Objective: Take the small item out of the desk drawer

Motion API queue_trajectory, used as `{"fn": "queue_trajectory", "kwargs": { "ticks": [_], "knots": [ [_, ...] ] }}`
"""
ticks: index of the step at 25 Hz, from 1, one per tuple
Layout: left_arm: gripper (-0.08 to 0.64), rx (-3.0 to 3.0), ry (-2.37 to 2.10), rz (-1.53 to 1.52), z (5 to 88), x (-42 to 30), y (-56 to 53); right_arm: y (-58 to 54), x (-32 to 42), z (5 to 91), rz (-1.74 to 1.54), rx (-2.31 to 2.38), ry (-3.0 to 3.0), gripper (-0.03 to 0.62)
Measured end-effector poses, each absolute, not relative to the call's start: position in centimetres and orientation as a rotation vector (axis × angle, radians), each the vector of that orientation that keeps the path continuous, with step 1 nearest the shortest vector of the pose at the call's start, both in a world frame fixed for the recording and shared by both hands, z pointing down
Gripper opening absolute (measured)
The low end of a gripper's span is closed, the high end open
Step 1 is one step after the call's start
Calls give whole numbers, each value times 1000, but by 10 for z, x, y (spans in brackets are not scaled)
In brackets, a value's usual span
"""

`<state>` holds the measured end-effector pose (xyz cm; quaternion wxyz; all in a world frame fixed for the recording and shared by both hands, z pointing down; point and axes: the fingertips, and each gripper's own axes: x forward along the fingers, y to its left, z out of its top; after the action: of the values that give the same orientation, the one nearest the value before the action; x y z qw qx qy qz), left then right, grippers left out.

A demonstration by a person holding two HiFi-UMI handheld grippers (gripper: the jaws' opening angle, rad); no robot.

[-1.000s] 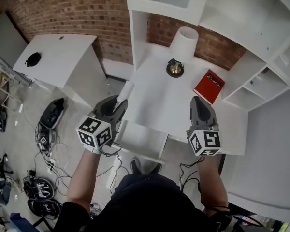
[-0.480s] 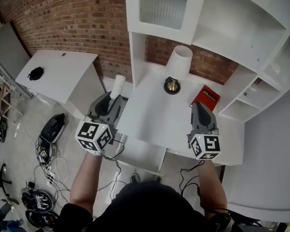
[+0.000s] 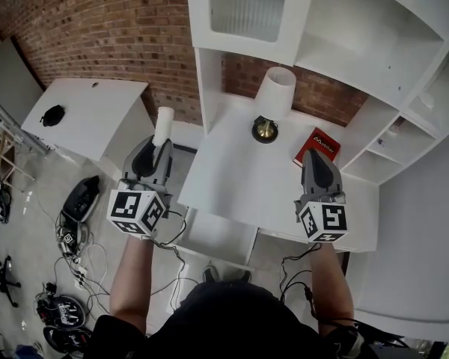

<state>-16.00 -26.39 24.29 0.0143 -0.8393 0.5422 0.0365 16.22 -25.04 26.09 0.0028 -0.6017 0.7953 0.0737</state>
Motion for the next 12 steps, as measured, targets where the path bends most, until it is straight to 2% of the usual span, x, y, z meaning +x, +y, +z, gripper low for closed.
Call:
{"fn": "queue_trajectory", "kwargs": {
  "ticks": [12],
  "knots": [
    [121, -2636, 1671, 115, 245, -162, -265, -249, 158, 258, 239, -1885, 2500, 9]
  ]
}}
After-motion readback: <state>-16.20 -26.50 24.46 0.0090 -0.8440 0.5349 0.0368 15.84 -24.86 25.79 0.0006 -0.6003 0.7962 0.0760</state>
